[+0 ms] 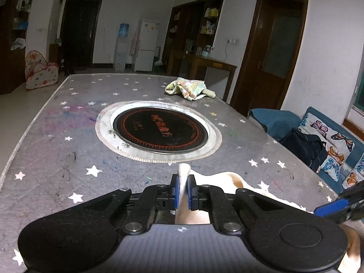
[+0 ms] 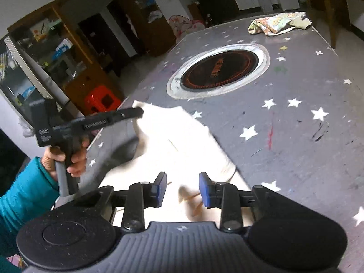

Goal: Fold clothes

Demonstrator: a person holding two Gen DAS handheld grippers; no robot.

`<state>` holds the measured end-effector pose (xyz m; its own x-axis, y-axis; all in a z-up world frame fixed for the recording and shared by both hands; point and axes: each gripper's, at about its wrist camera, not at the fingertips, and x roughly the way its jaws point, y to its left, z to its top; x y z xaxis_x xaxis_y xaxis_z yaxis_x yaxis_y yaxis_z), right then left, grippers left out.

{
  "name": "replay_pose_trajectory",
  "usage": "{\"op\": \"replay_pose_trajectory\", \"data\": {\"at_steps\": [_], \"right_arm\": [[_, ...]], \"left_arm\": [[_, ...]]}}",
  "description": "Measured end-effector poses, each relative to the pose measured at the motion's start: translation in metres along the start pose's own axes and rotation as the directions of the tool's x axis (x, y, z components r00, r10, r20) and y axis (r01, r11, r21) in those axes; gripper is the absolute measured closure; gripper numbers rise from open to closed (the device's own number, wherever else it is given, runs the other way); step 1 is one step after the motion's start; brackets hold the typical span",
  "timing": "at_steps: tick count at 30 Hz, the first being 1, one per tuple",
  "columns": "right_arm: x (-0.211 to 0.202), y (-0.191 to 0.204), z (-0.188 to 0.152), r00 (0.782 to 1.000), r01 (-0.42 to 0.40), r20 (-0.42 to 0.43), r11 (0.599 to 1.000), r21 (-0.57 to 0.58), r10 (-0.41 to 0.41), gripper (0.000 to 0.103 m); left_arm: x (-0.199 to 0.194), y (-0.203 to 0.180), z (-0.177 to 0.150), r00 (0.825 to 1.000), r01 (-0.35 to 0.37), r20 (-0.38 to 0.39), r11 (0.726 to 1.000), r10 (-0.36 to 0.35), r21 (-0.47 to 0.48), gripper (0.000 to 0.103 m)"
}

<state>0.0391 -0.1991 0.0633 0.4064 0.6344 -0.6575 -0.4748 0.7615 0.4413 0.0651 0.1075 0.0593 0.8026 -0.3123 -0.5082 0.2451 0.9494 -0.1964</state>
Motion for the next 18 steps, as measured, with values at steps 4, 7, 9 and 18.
{"op": "replay_pose_trajectory", "data": {"at_steps": [4, 7, 9, 18], "right_arm": [[0.025, 0.01, -0.006, 0.994, 0.097, -0.052, 0.995, -0.015, -0.098, 0.069], [0.035, 0.011, -0.007, 0.987, 0.155, -0.028, 0.987, -0.049, -0.156, 0.09], [0.03, 0.014, -0.005, 0.985, 0.173, 0.004, 0.982, -0.075, -0.173, 0.102], [-0.024, 0.039, 0.005, 0.946, 0.284, 0.214, 0.941, -0.184, -0.243, 0.103]], "left_arm": [[-0.005, 0.001, 0.001, 1.0, 0.008, 0.019, 1.0, -0.007, -0.011, 0.095], [-0.01, -0.001, 0.002, 0.999, 0.012, 0.03, 1.0, -0.012, -0.003, 0.095], [-0.015, 0.0, 0.003, 0.999, 0.012, 0.041, 1.0, -0.012, 0.0, 0.095], [-0.042, 0.004, 0.004, 0.996, 0.003, 0.092, 1.0, -0.002, -0.001, 0.095]]}}
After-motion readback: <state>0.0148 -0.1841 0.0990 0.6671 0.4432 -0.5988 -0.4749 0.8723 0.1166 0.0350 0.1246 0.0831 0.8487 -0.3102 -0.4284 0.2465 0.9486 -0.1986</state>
